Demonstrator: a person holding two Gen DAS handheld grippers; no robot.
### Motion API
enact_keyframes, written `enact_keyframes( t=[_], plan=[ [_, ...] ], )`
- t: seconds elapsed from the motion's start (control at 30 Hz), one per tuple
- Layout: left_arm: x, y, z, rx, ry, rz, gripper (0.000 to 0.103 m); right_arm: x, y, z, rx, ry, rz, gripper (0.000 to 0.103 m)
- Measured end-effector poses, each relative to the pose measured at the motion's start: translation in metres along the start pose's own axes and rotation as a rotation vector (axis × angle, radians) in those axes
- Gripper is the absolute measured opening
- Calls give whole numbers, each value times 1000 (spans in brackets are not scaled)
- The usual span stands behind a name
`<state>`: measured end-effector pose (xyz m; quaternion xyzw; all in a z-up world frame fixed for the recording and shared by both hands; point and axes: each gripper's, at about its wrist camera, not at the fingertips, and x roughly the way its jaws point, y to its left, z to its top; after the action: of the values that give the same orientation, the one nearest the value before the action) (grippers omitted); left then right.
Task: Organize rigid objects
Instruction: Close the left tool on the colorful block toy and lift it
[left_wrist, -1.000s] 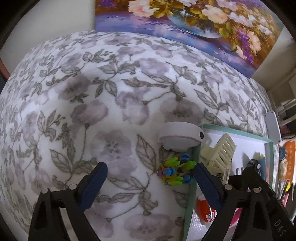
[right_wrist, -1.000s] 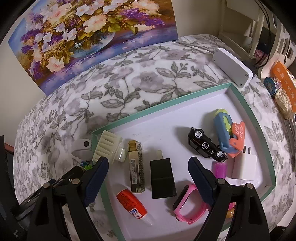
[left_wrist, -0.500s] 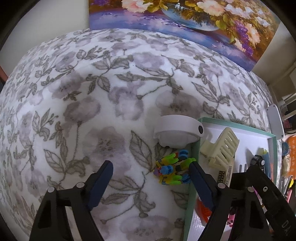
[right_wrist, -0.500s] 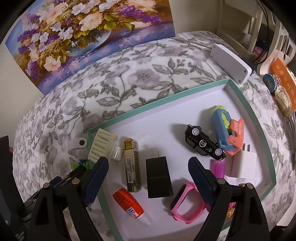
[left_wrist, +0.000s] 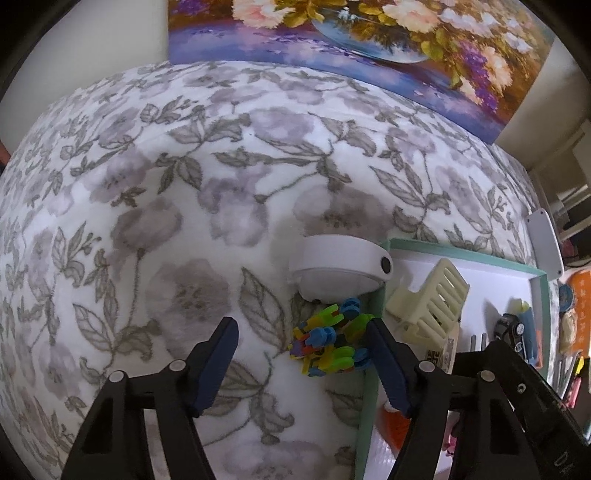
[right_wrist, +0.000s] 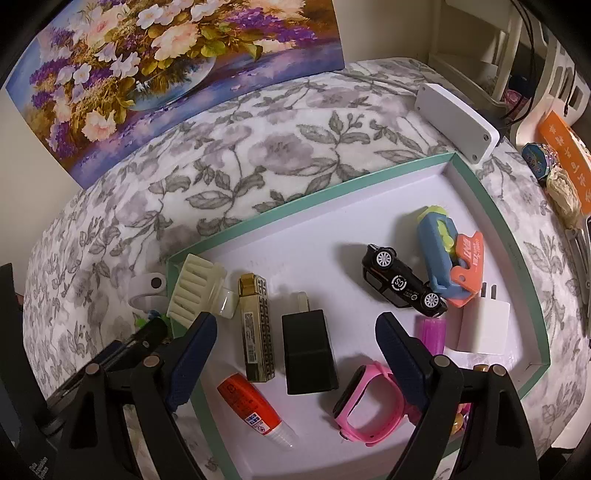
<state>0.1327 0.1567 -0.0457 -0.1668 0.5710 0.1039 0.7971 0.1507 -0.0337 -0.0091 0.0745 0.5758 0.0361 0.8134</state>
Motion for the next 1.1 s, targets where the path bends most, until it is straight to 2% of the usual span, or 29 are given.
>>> enact_keyframes(
  t=[0.13,0.27,0.37,0.5,0.7,0.8,1.1],
  plan=[
    [-5,2,2,-1,-26,44,74,0,0,0,0,-1,1,88],
    [-7,12,6,-45,-41,52,74,1,0,-1,3,1,1,88],
    [-8,12,7,-32,-47,55,70,0,0,-1,3,1,2,88],
    [-6,3,6,-6,-38,32,61,0,-1,0,3,-2,-2,88],
    [-2,-8,2,21,-25,4,58,1,-1,-1,6,4,-2,88],
    [1,-10,0,16,-10,-45,48,0,-3,-1,11,3,-3,88],
    [-2,-9,2,6,-11,-59,44,1,-1,-2,7,3,-3,88]
  ],
)
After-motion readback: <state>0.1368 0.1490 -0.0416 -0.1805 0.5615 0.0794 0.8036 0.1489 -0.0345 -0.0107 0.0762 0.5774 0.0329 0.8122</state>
